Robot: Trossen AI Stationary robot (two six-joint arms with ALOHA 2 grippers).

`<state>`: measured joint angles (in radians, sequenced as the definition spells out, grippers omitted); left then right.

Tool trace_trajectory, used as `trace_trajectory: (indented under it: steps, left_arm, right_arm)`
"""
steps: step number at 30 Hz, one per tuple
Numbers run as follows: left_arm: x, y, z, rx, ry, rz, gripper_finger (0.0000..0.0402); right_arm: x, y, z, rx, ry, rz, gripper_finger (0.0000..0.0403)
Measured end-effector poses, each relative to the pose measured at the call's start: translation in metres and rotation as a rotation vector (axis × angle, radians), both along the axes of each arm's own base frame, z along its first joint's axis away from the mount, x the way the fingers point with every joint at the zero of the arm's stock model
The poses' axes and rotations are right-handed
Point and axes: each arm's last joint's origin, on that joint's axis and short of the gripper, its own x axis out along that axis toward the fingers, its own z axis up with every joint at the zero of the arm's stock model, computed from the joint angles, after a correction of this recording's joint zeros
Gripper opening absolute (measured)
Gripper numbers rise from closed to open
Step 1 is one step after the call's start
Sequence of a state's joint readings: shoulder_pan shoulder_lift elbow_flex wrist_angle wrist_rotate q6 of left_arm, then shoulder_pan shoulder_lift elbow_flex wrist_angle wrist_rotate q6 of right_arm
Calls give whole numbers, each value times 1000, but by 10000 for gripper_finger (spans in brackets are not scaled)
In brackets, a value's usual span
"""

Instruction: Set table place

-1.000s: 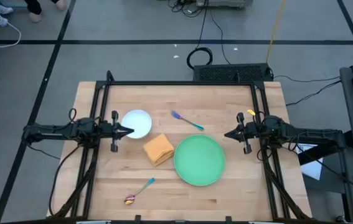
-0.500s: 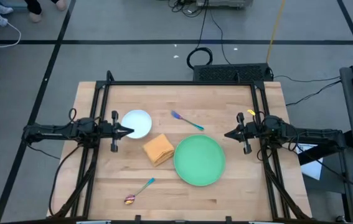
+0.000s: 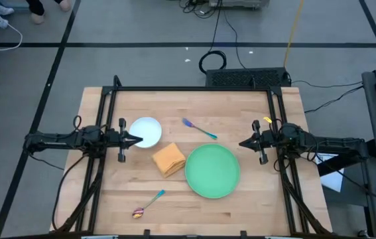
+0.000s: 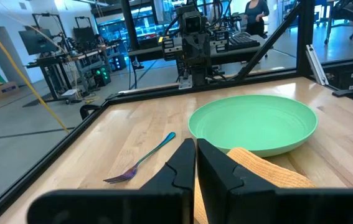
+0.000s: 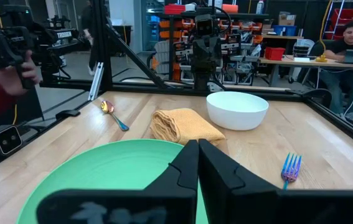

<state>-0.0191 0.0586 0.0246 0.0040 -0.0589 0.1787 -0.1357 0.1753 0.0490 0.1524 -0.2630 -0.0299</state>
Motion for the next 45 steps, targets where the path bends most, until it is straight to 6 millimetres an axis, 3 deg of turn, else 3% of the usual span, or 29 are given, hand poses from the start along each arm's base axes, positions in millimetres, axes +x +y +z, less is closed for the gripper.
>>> trace_trajectory:
  steps: [29,37,45]
  left_arm:
    - [0,0,12,-245,-134,-17,21]
    - [-1,0,13,-316,-134,-19,21]
    - [-3,1,31,-394,-99,30,21]
  right_arm:
    - [0,0,4,75,-35,0,0]
    - [0,0,12,257,-90,11,0]
    - [0,0,12,156,-103,2,0]
